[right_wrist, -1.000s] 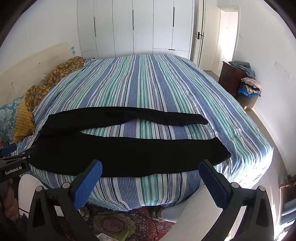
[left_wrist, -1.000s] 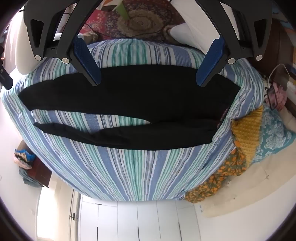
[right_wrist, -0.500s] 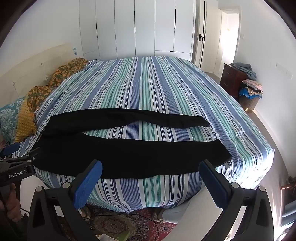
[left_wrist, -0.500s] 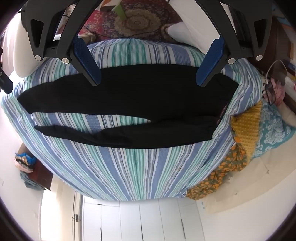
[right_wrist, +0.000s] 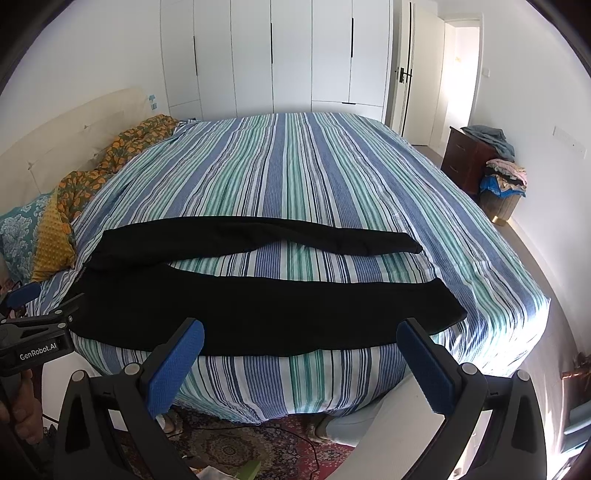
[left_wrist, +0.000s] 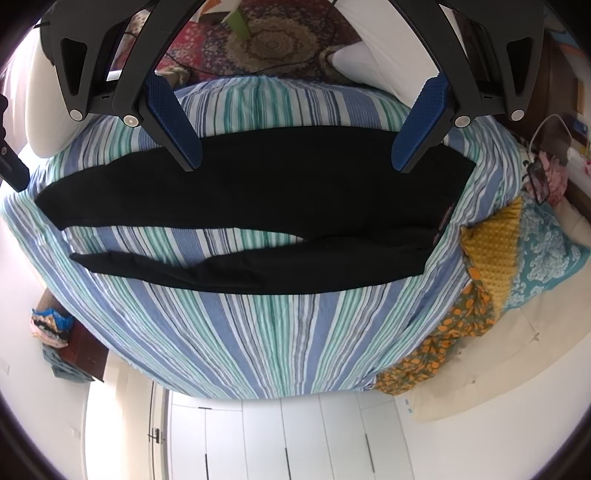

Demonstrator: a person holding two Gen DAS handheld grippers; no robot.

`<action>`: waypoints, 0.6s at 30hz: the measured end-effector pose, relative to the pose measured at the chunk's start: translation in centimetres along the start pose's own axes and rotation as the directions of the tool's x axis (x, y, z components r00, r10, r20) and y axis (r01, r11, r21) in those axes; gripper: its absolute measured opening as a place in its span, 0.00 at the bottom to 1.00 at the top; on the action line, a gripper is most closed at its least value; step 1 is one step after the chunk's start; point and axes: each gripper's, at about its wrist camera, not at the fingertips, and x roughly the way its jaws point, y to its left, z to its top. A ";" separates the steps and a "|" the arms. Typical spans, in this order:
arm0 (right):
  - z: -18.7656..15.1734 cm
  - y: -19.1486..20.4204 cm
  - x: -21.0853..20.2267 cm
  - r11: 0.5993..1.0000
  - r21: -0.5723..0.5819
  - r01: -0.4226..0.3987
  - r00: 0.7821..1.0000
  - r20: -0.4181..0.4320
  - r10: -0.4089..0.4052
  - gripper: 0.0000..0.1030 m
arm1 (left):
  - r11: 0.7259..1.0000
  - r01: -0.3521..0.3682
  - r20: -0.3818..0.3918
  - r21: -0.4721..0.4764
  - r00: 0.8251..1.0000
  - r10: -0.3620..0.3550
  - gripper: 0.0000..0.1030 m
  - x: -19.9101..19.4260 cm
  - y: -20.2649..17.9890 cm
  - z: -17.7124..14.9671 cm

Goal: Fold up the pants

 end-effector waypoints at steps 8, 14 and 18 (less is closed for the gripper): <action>0.0 0.1 0.3 1.000 -0.001 -0.004 1.000 -0.011 0.004 1.00 | 1.000 0.003 -0.004 0.008 1.000 -0.003 1.00 0.2 -0.3 -0.2; 0.0 0.5 0.6 1.000 -0.011 0.022 0.999 -0.025 -0.022 1.00 | 1.000 0.019 -0.004 0.000 1.000 -0.019 1.00 0.3 0.0 -0.5; -0.2 0.6 0.5 0.999 -0.024 0.044 0.999 -0.026 -0.045 1.00 | 1.000 0.022 -0.021 0.006 1.000 -0.022 1.00 0.6 -0.3 -0.6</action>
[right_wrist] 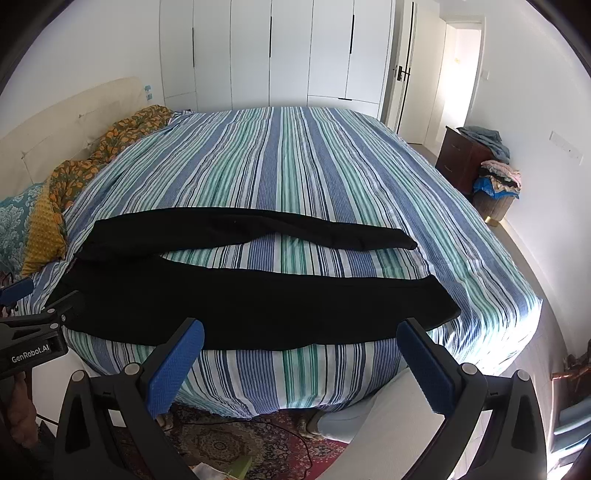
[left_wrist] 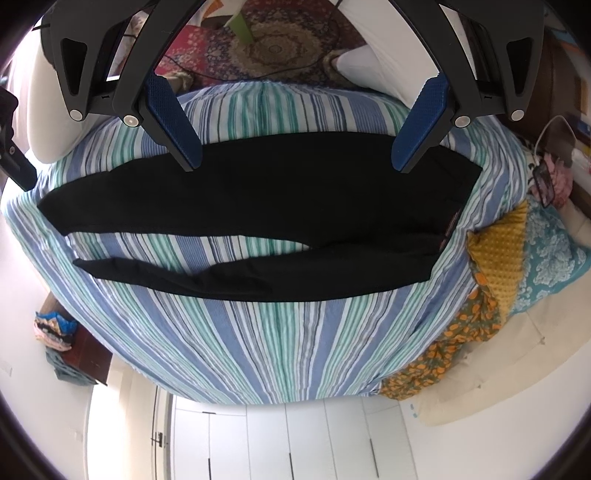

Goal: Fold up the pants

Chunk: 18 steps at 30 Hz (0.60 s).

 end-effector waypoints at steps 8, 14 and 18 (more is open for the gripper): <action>-0.6 -0.4 0.3 1.000 -0.004 0.031 0.999 -0.017 -0.031 1.00 | 1.000 -0.006 0.013 0.017 1.000 0.006 1.00 -0.8 -0.6 -0.2; -0.9 -0.5 -0.3 0.999 -0.003 0.037 0.999 -0.009 -0.037 1.00 | 1.000 -0.003 0.024 0.023 1.000 0.003 1.00 -1.4 -0.8 -0.3; -1.2 -0.6 -1.0 0.999 0.000 0.040 0.999 0.002 -0.040 1.00 | 1.000 -0.002 0.038 0.026 0.999 0.001 1.00 -2.2 -1.0 -0.6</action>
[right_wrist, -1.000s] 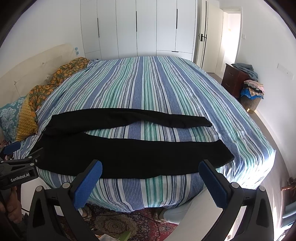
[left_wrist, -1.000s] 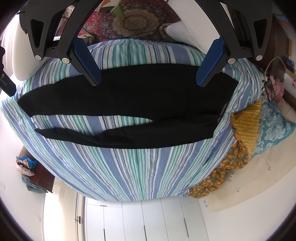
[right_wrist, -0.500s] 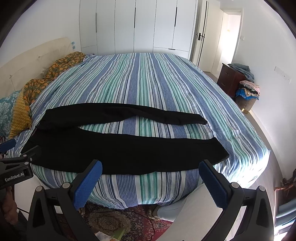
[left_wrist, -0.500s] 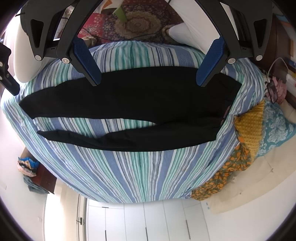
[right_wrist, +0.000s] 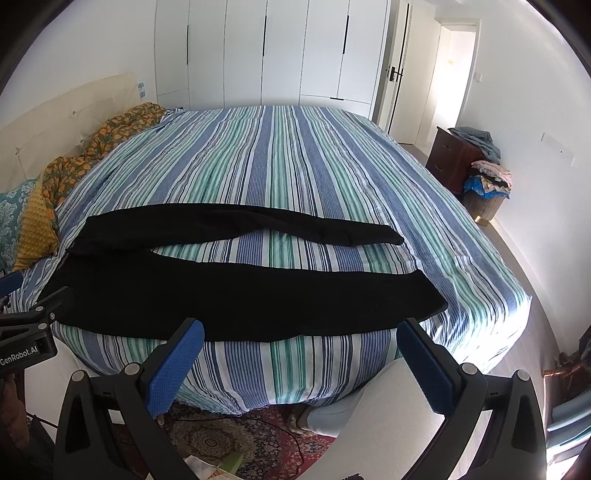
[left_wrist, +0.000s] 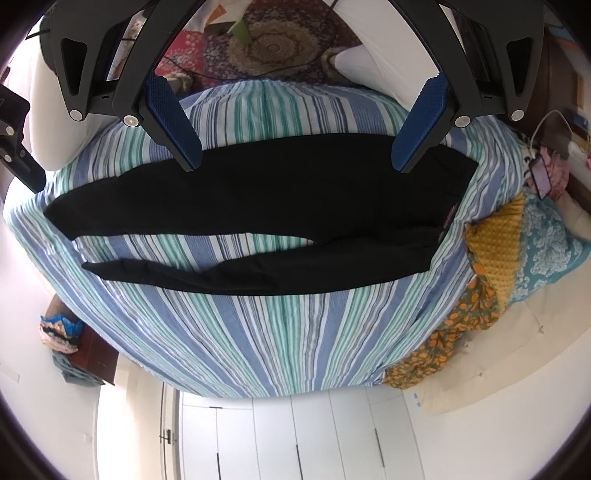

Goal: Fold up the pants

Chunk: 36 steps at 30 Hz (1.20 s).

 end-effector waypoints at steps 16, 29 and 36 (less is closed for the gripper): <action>-1.2 0.0 -3.4 1.000 0.005 -0.025 0.997 0.072 0.025 1.00 | 1.000 -0.016 0.065 0.017 0.998 0.015 1.00 -3.8 -0.4 -1.1; -1.0 1.4 -3.9 0.989 -0.056 -0.138 0.983 0.115 0.144 1.00 | 0.998 0.056 0.062 -0.040 0.997 -0.053 1.00 -2.5 1.1 -0.4; 0.6 1.3 -4.4 0.980 -0.053 -0.193 0.956 0.216 0.200 1.00 | 0.988 0.148 0.045 -0.042 0.988 -0.146 1.00 -0.1 0.6 0.3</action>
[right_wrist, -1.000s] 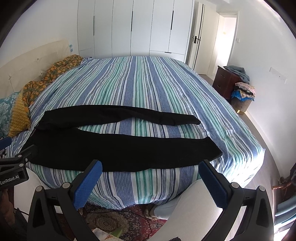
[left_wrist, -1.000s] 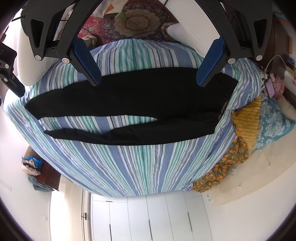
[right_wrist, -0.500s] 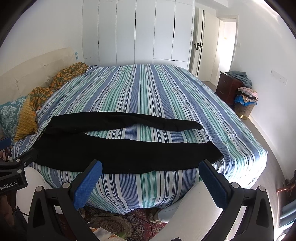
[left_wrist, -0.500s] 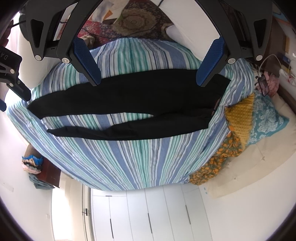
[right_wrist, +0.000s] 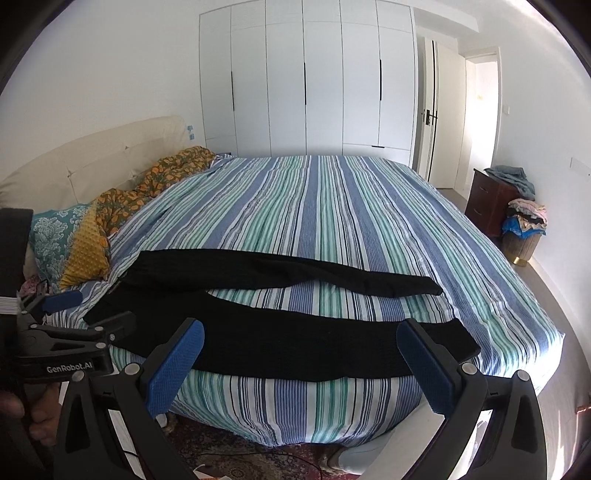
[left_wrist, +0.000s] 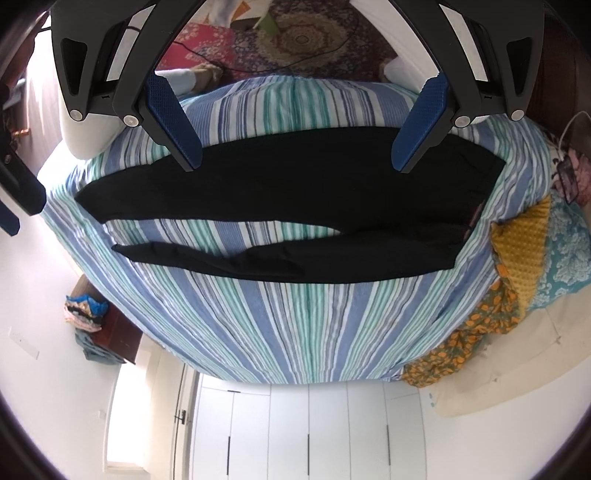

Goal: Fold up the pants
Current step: 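Grasp the hem of one trouser leg with the right gripper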

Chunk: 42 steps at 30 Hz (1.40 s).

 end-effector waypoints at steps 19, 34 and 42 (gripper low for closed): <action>0.4 -22.0 28.8 0.920 -0.391 0.014 0.932 -0.329 -0.154 0.68 | 0.998 -0.049 -0.045 0.048 0.998 0.051 0.99 8.4 -0.3 4.2; 13.5 -26.6 34.5 0.955 -0.031 -0.294 0.782 -0.582 0.222 0.05 | 1.000 0.000 -0.210 -0.005 0.978 -0.001 0.99 14.1 -1.2 2.7; 16.4 -40.3 44.6 0.917 0.351 0.191 0.865 -0.501 0.011 0.75 | 0.998 0.035 -0.180 -0.048 0.983 -0.043 0.99 13.6 -1.9 3.6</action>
